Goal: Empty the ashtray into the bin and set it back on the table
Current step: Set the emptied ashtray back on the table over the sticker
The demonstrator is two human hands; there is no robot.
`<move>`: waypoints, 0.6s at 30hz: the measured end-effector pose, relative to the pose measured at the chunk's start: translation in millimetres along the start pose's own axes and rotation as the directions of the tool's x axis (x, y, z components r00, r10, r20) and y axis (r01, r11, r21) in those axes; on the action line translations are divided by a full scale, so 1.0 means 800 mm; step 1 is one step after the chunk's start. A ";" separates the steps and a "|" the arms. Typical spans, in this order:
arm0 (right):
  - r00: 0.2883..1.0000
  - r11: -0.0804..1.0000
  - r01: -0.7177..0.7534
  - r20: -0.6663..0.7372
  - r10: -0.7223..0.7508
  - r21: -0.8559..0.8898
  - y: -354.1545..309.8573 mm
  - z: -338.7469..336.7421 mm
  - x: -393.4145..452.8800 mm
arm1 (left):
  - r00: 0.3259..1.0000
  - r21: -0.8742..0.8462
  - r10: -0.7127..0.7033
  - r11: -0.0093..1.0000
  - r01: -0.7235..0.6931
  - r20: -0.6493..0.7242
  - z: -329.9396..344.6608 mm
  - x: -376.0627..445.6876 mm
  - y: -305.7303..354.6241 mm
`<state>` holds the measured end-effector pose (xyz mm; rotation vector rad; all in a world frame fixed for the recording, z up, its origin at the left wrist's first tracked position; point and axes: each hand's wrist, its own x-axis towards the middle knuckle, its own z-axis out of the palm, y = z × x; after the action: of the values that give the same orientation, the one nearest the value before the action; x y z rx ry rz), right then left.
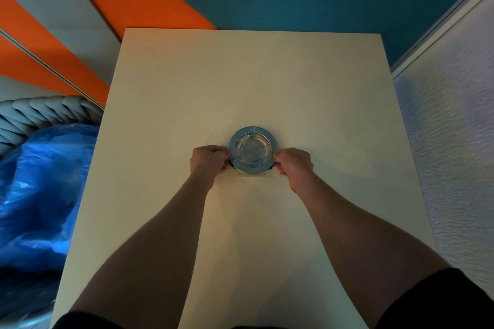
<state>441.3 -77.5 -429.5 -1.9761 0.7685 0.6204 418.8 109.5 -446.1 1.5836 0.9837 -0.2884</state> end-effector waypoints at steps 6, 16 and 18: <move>1.000 1.000 0.003 0.012 -0.003 -0.027 -0.001 0.000 0.000 | 1.000 -0.010 -0.002 1.000 0.002 0.007 -0.001 0.001 -0.003; 1.000 0.981 -0.014 0.008 0.013 0.195 0.009 -0.013 0.009 | 0.961 0.305 0.262 0.926 -0.224 -0.091 0.001 -0.017 -0.005; 0.994 0.993 0.106 -0.044 -0.104 0.048 0.014 -0.016 0.010 | 0.913 0.488 0.403 0.810 -0.325 -0.061 0.001 -0.020 -0.009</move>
<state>440.2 -95.0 -435.2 -1.9746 0.6938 0.4955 404.1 101.4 -440.8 2.2358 0.7327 -0.1301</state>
